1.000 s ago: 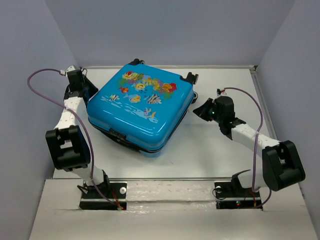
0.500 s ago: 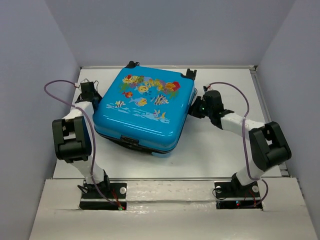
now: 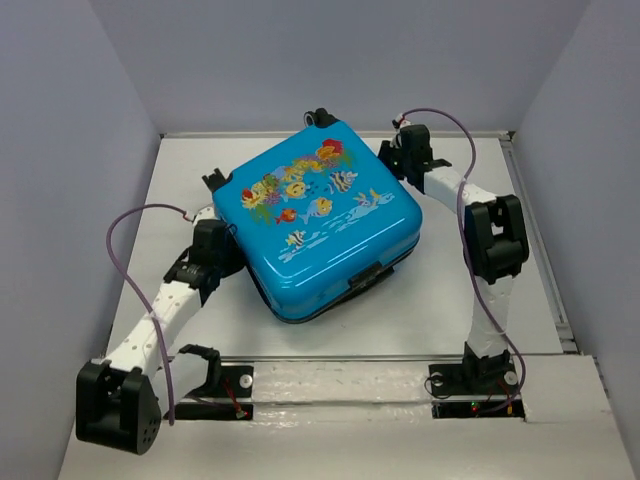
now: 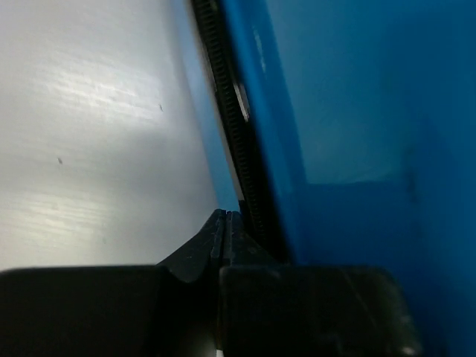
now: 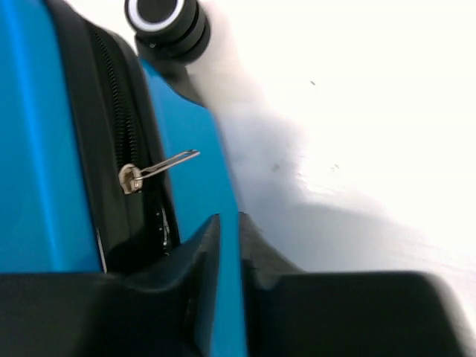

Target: Pack the luggage

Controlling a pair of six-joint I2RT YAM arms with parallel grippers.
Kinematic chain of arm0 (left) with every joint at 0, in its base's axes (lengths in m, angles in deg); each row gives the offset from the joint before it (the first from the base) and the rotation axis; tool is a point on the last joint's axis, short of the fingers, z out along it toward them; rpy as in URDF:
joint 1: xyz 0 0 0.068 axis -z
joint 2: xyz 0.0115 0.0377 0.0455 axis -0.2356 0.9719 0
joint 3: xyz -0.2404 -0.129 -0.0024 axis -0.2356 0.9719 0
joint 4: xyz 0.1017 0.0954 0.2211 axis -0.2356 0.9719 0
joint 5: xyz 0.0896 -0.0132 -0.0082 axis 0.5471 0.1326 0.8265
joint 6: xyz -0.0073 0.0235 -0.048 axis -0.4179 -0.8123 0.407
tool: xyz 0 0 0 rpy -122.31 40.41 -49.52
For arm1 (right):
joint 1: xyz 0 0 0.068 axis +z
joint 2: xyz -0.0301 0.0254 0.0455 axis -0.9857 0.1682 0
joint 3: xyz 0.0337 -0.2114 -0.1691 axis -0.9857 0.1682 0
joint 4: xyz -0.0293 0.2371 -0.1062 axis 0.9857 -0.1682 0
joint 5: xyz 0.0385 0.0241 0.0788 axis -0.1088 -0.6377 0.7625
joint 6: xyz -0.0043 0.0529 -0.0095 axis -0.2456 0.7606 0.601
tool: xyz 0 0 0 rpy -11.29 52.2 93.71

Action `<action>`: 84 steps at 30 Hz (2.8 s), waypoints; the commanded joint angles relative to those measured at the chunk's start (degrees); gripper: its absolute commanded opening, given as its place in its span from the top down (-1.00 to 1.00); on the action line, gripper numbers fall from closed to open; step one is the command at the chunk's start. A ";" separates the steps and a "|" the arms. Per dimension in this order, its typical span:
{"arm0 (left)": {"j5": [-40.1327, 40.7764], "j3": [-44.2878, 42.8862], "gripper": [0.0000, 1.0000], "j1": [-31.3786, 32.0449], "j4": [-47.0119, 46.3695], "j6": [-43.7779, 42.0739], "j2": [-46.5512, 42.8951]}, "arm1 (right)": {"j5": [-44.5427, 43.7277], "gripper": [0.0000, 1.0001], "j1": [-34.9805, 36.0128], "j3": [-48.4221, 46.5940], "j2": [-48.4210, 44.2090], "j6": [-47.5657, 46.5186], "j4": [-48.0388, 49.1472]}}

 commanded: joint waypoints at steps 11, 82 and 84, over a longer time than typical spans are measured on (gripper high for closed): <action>5.22 -29.56 -0.64 3.50 2.29 -2.97 -8.64 | 10.99 -0.73 -1.05 -3.02 -14.01 -4.13 -8.63; -25.45 -52.35 0.89 -18.03 -9.33 19.18 23.00 | 13.10 -0.91 0.53 36.71 -48.73 0.26 4.37; -25.02 -49.63 0.89 -18.47 -9.31 18.39 21.61 | 11.96 -0.91 0.53 36.79 -48.91 -0.27 3.84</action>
